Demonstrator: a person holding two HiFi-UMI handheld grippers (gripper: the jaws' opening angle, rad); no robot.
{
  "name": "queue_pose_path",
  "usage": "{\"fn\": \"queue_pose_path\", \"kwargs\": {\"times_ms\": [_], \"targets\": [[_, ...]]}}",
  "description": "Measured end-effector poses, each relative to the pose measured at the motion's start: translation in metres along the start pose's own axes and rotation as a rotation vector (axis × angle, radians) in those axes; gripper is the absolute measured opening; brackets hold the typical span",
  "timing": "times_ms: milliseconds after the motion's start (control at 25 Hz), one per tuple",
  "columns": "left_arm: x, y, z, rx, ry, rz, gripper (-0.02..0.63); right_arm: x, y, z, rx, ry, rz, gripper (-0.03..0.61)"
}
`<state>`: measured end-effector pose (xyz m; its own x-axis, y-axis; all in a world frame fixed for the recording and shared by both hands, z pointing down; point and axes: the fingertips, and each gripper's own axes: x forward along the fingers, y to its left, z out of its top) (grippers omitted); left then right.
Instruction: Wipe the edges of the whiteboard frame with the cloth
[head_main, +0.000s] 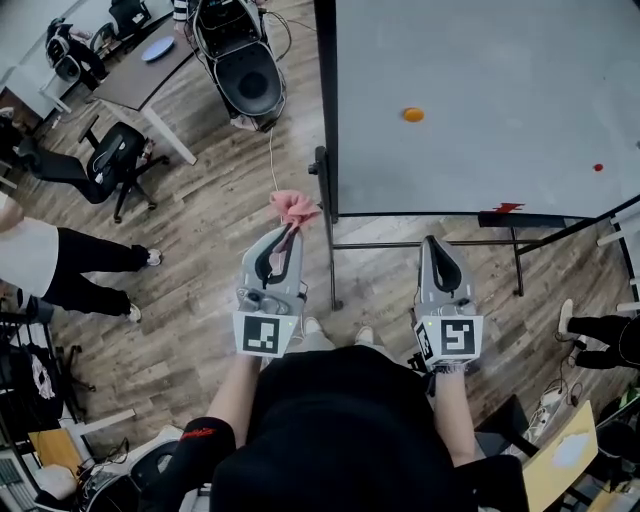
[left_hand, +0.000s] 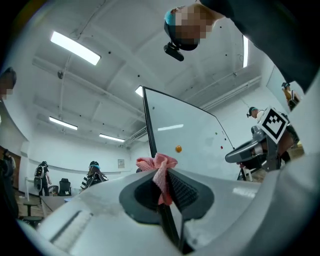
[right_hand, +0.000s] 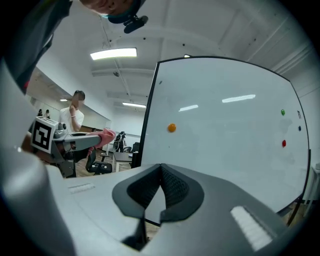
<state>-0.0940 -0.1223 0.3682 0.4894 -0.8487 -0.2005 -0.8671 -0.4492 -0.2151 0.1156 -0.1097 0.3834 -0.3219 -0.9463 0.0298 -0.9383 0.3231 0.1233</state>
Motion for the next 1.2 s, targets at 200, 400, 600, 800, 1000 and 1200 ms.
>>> {"fn": "queue_pose_path", "kwargs": {"times_ms": [200,400,600,800,1000,1200], "targets": [[0.001,0.000,0.010,0.002,-0.025,0.003,0.021,-0.008,-0.002,0.013,0.000,-0.071,-0.019,0.001],[0.000,0.001,0.015,-0.001,-0.042,0.010,0.021,-0.015,-0.005,0.018,-0.003,-0.119,-0.044,0.000],[-0.005,0.000,0.013,-0.005,-0.033,0.011,0.021,-0.014,-0.005,0.019,0.001,-0.119,-0.047,0.000],[-0.010,-0.002,0.010,-0.001,-0.013,0.010,0.021,-0.017,-0.004,0.018,0.011,-0.118,-0.046,0.000],[-0.012,-0.004,0.014,-0.011,-0.029,0.009,0.021,-0.018,-0.002,0.017,0.012,-0.112,-0.042,0.000],[-0.015,-0.004,0.011,-0.027,-0.025,0.011,0.021,-0.018,0.001,0.015,0.011,-0.104,-0.040,0.000]]}}
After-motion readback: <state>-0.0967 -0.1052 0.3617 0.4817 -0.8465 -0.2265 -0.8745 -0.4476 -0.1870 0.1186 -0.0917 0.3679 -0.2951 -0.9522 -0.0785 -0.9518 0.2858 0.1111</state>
